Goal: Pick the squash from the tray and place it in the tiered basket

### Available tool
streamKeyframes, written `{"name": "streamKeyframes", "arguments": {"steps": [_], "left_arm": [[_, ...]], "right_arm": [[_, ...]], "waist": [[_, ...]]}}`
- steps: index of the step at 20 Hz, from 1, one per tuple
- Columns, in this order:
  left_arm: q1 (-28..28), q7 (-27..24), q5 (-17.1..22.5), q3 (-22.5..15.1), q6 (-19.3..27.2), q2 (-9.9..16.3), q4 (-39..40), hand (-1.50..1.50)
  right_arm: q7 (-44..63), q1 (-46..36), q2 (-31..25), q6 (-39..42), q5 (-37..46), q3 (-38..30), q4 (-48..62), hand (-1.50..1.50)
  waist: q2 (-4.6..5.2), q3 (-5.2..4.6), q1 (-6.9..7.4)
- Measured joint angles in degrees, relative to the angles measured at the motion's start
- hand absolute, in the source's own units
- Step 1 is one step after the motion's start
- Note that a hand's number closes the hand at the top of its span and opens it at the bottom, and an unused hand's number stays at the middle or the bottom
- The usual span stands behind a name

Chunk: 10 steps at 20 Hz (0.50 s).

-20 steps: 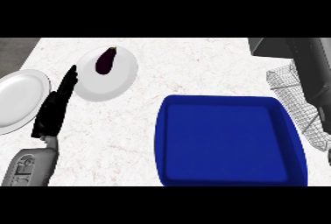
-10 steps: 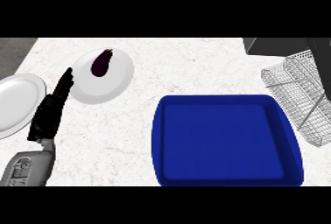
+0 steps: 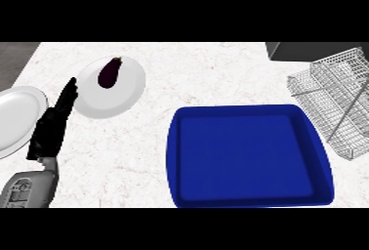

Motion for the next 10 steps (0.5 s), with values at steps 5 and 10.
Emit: {"name": "streamKeyframes", "arguments": {"steps": [5,10], "left_arm": [[0.72,-0.33,-0.22,0.25,0.46,-0.34,-0.17,0.00],[1.63,-1.03,-0.35,0.63,0.52,-0.33,0.13,0.00]], "right_arm": [[-2.32,1.94,-0.09,0.06,-2.16,-2.04,-0.58,1.50],[-4.69,5.26,0.10,-1.59,-5.91,-5.12,-2.22,1.50]], "waist": [[-0.32,0.02,-0.73],[-0.41,0.05,-1.13]]}}
